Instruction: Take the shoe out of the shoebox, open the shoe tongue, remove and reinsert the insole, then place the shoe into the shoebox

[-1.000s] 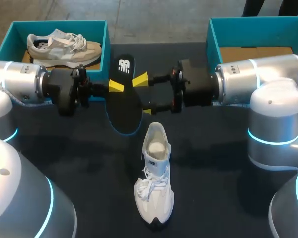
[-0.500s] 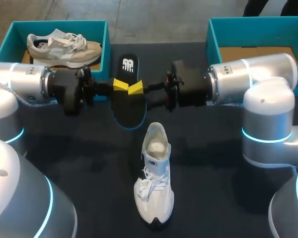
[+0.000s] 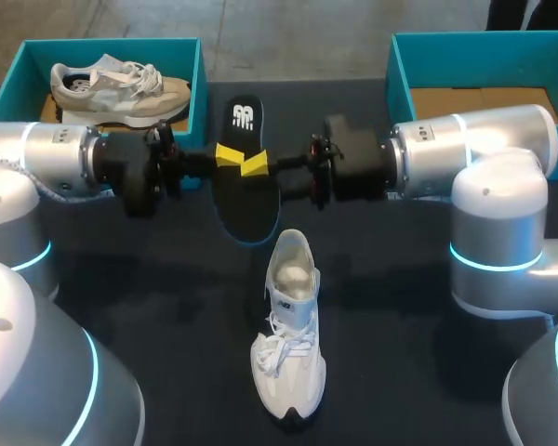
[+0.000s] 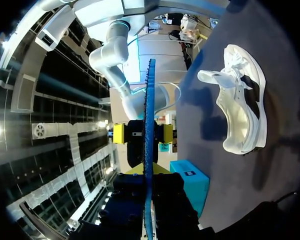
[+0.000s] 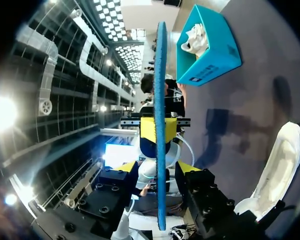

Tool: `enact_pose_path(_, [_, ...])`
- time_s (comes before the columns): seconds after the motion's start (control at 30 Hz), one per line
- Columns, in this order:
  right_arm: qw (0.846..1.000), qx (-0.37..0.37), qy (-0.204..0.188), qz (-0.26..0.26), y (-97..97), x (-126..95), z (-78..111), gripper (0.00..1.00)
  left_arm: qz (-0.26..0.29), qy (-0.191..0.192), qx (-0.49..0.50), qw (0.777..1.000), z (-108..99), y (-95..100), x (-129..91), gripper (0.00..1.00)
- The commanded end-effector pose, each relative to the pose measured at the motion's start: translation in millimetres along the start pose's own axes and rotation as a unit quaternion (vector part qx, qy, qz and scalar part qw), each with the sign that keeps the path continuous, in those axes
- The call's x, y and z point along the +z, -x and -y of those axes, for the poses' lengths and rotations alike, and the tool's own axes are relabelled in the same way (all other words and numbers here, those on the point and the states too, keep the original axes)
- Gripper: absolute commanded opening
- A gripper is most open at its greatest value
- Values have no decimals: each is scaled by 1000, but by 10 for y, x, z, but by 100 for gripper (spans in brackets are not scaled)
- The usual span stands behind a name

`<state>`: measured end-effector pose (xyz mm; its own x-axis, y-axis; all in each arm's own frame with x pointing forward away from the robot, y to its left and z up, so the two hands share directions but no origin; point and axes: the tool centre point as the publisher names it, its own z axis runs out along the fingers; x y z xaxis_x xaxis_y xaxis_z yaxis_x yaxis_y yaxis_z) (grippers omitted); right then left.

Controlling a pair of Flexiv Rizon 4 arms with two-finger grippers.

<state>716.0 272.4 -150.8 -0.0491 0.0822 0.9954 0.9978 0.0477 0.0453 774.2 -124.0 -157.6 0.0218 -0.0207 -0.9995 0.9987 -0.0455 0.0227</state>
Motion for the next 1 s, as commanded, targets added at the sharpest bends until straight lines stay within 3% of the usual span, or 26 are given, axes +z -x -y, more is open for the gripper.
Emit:
enact_pose_path(0.03, [1000,0,18,-2,18,-14,80,45,3,7,0,1000,11,-2,6,0])
enact_pose_path(0.3, [1000,-3,25,-2,31,-34,60,36,4,0,-3,1000,31,-5,45,0])
enact_pose_path(0.73, [1000,-3,29,-4,65,-61,19,33,4,-9,-4,1000,60,-10,84,0])
enact_pose_path(0.77, [1000,-3,28,-4,66,-63,14,29,3,-9,-3,1000,61,-11,85,0])
enact_pose_path(0.83, [1000,-3,27,-4,67,-63,10,5,3,-8,-2,1000,62,-15,86,0])
enact_pose_path(0.87, [1000,-4,26,-3,66,-62,7,0,3,-8,-2,1000,62,-15,86,0])
enact_pose_path(1.0, [1000,-4,22,-3,75,-54,2,0,3,-7,-2,1000,62,-17,84,0])
